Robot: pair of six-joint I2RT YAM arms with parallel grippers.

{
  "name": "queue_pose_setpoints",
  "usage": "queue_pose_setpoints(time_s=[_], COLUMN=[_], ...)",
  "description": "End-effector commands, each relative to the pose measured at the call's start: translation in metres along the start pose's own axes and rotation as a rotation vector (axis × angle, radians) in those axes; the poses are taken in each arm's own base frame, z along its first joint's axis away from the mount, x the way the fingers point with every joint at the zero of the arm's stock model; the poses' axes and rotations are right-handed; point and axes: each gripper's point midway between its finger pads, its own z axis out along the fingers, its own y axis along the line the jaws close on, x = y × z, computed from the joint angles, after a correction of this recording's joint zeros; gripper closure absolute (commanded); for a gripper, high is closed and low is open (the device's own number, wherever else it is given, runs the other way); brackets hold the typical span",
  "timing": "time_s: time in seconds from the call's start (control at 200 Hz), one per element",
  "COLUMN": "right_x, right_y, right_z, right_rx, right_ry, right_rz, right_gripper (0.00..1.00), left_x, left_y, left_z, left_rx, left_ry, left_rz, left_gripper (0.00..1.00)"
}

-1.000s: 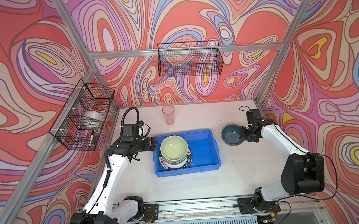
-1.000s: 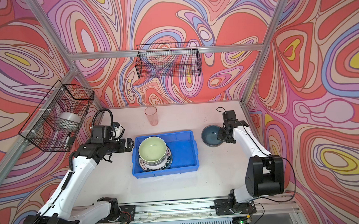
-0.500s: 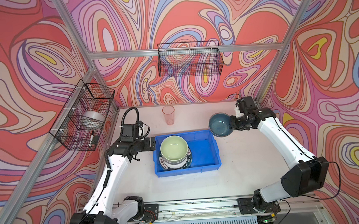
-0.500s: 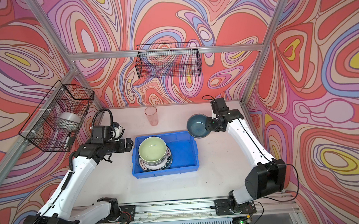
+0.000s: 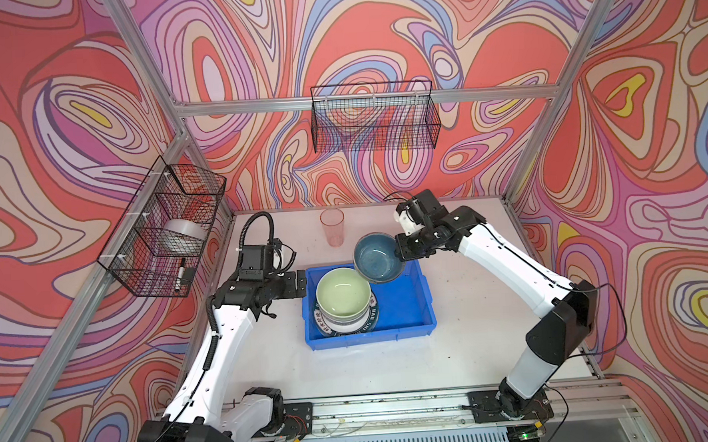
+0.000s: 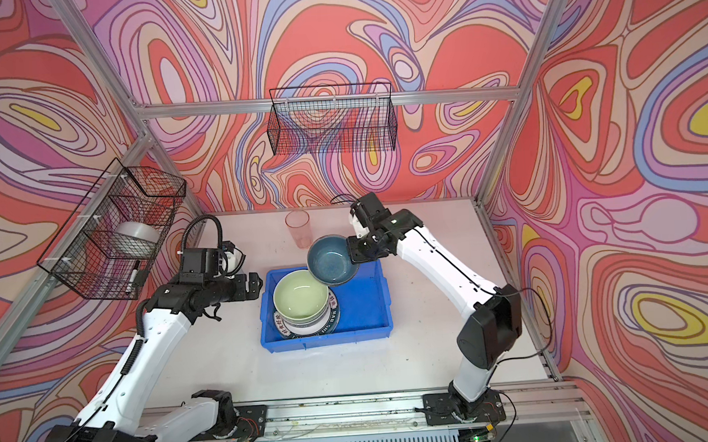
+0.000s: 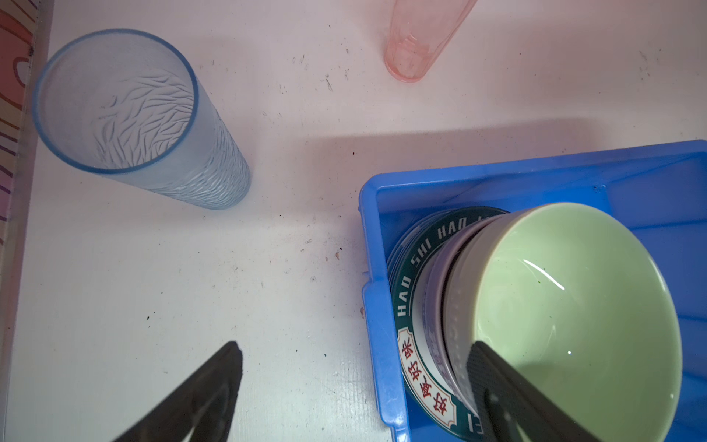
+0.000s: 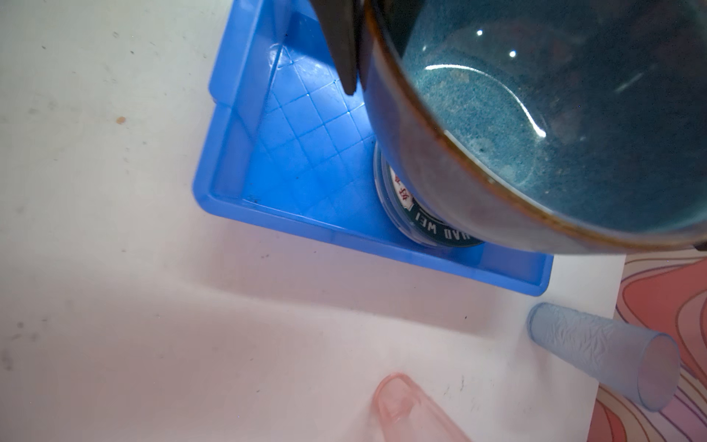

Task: Place the mixed dishes into the plastic bin
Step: 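Lift the dark teal bowl with the right gripper and carry it over the bin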

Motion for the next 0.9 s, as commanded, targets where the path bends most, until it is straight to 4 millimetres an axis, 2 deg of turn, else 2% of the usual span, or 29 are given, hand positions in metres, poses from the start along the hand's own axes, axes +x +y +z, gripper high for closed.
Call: queue_pose_setpoints(time_s=[0.0, 0.055, 0.296, 0.897], right_x=[-0.022, -0.020, -0.015, 0.008], right_y=[0.039, 0.047, 0.074, 0.084], right_z=[-0.009, 0.007, 0.033, 0.070], right_rx=[-0.089, -0.093, -0.117, -0.125], right_ry=[-0.081, -0.054, -0.013, 0.055], right_rz=[-0.047, -0.058, -0.097, -0.091], right_gripper=[1.00, 1.00, 1.00, 1.00], left_x=[0.009, 0.009, 0.009, 0.010], left_y=[-0.001, -0.001, -0.001, -0.001], left_z=[0.000, 0.000, 0.000, 0.002], left_rx=[0.003, 0.003, 0.005, 0.004], left_ry=[0.030, 0.030, 0.034, 0.041], left_rz=[0.013, 0.013, 0.010, 0.008], left_gripper=[0.05, 0.05, 0.05, 0.05])
